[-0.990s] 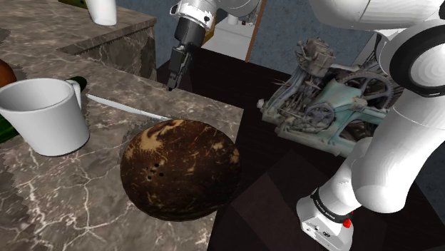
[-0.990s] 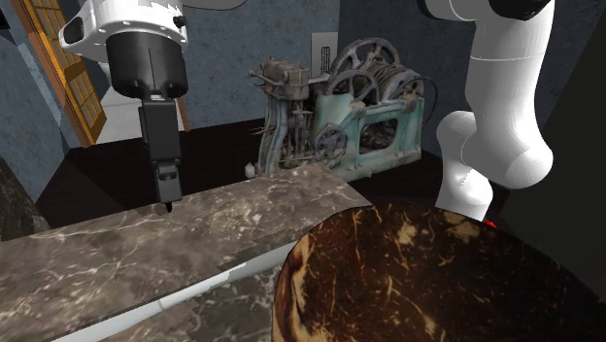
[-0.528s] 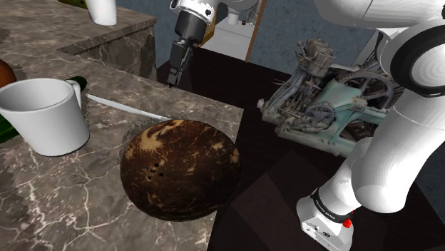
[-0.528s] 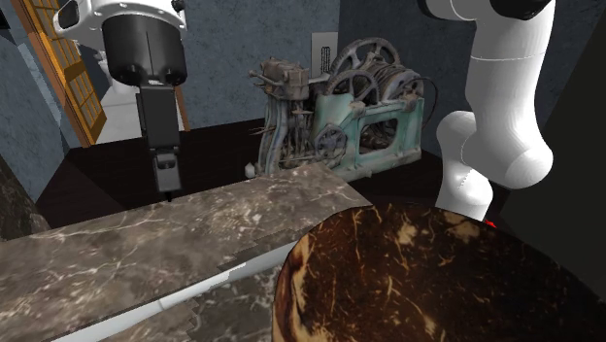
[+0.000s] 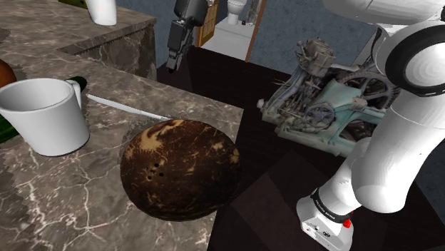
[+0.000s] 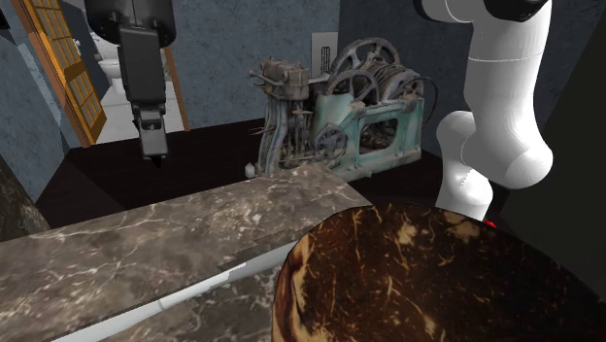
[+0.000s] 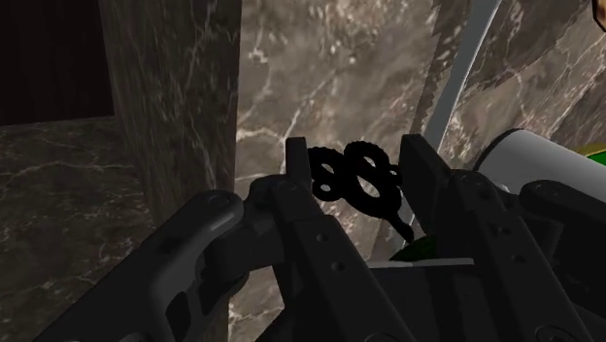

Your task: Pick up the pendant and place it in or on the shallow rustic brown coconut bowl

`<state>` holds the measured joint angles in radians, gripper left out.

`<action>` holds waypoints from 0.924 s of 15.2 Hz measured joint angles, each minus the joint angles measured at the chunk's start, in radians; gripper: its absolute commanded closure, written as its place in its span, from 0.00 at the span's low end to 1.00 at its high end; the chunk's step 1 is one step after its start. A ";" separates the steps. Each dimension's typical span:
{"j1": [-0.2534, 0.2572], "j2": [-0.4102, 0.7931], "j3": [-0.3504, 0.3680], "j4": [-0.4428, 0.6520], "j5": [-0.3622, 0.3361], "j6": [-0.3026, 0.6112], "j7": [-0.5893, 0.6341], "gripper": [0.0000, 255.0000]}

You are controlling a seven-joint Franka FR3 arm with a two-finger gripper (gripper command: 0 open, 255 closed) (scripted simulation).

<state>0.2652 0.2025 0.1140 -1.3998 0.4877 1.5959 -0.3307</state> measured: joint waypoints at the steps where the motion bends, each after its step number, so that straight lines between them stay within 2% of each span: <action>1: 0.000 0.004 0.000 0.019 -0.001 -0.013 0.007 1.00; 11: -0.005 0.059 0.002 0.226 -0.003 -0.150 0.074 1.00; 14: 0.017 -0.016 0.013 0.124 0.001 -0.109 0.092 1.00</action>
<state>0.2817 0.1869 0.1275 -1.2760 0.4889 1.4866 -0.2390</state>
